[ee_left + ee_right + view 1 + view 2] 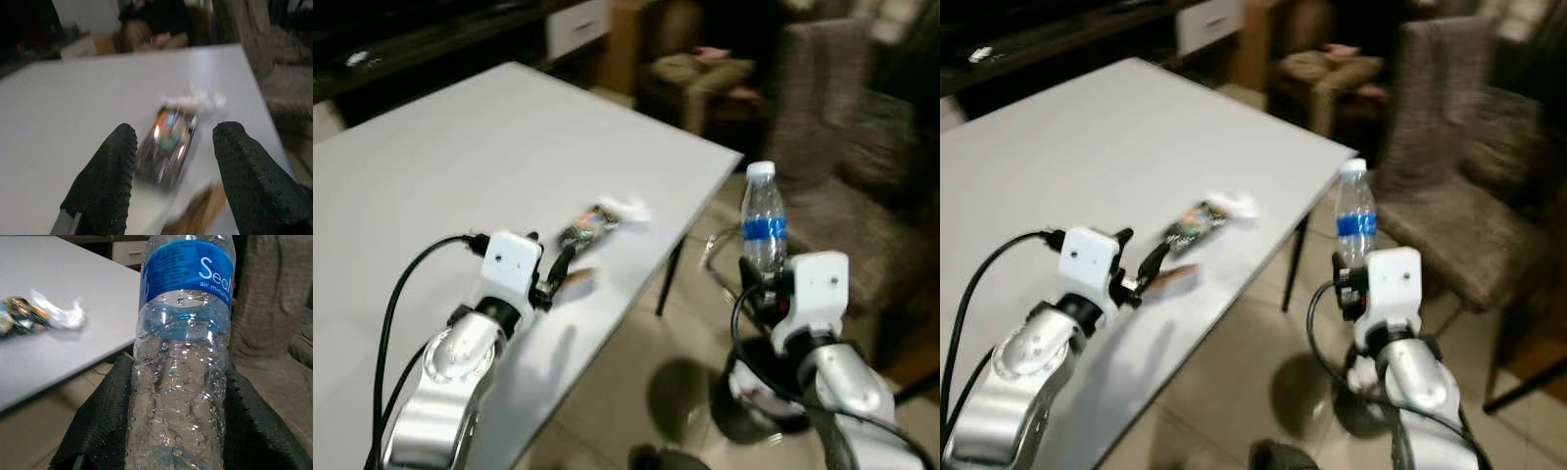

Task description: Picking trash to rubbish bin

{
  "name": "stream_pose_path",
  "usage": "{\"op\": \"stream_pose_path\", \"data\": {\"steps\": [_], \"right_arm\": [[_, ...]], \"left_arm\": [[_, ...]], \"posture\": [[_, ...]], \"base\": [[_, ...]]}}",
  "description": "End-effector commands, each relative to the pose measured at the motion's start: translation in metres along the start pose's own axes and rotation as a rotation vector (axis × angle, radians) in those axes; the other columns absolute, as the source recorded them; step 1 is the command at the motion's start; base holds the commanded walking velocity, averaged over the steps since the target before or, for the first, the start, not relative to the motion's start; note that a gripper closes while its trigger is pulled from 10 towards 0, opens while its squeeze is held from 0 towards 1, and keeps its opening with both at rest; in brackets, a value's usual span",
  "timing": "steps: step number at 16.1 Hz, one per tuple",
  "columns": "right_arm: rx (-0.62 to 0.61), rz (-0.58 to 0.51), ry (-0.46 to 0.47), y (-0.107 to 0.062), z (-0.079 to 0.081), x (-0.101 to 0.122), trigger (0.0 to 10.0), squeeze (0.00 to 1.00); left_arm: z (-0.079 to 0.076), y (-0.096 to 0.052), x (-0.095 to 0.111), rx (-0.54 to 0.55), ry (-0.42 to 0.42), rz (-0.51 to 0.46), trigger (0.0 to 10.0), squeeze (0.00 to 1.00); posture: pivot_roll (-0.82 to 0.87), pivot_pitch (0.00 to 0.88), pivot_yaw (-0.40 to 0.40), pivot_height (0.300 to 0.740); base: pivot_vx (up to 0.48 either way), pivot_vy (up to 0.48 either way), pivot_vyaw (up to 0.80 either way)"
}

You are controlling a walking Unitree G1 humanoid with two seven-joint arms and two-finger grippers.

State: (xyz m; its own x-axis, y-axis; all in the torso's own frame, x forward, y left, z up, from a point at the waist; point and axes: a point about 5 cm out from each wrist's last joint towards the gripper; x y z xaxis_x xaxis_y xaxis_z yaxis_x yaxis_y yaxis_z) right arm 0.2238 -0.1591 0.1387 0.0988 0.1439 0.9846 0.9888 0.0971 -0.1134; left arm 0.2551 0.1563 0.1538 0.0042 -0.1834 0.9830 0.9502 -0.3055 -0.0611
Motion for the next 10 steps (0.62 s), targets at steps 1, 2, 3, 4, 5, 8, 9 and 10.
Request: {"op": "stream_pose_path", "data": {"steps": [1,2,3,4,5,8,9,10], "right_arm": [[-0.009,-0.002,-0.002,0.001,-0.001,-0.001,10.0,0.0],[-0.006,0.008,0.007,0.001,0.0,-0.004,10.0,0.0],[0.009,0.023,0.014,0.002,0.002,-0.006,10.0,0.0],[0.048,0.047,0.041,0.002,0.005,-0.009,10.0,0.0],[0.099,0.045,0.039,0.003,0.009,-0.009,10.0,0.0],[0.183,0.051,0.052,0.001,0.019,-0.01,10.0,0.0],[0.2,0.054,0.059,0.001,0.022,-0.01,10.0,0.0],[0.209,0.059,0.066,0.001,0.023,-0.011,10.0,0.0]], "left_arm": [[0.0,0.002,0.002,-0.007,-0.004,-0.011,10.0,0.0],[0.004,0.006,0.005,0.001,-0.001,-0.019,10.0,0.0],[0.007,0.008,0.006,0.013,0.006,-0.024,10.0,0.0],[0.011,0.01,0.006,0.036,0.016,-0.021,10.0,0.0],[0.015,0.011,0.005,0.062,0.025,-0.011,10.0,0.0],[0.036,0.013,0.003,0.188,0.028,0.038,10.0,0.0],[0.043,0.013,0.003,0.22,0.033,0.049,10.0,0.0],[0.05,0.013,0.003,0.241,0.019,0.056,10.0,0.0]], "posture": [[-0.04,0.004,-0.026,0.74],[-0.04,0.002,-0.023,0.74],[-0.04,0.0,-0.024,0.74],[-0.04,0.005,-0.025,0.74],[-0.03,0.007,-0.026,0.74],[-0.02,0.028,-0.033,0.74],[-0.02,0.031,-0.033,0.74],[-0.02,0.033,-0.033,0.74]], "base": [[0.0,0.0,-0.8],[0.0,0.0,-0.8],[0.0,0.0,-0.8],[0.0,0.0,0.0],[0.0,0.0,0.0],[0.0,0.0,0.0],[0.0,0.0,0.0],[0.0,0.0,0.0]]}}
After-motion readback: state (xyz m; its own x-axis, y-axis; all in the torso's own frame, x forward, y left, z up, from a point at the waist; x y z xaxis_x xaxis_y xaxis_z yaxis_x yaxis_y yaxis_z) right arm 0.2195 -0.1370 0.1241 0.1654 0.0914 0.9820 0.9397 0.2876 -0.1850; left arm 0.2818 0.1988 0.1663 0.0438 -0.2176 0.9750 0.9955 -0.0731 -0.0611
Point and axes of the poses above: a point about 5 cm out from each wrist's last joint towards the gripper, its own y axis pointing out of the wrist towards the gripper, its own x axis along the axis of the wrist's last joint, z = x × y, and after that the axes turned 3 degrees about -y, right-handed
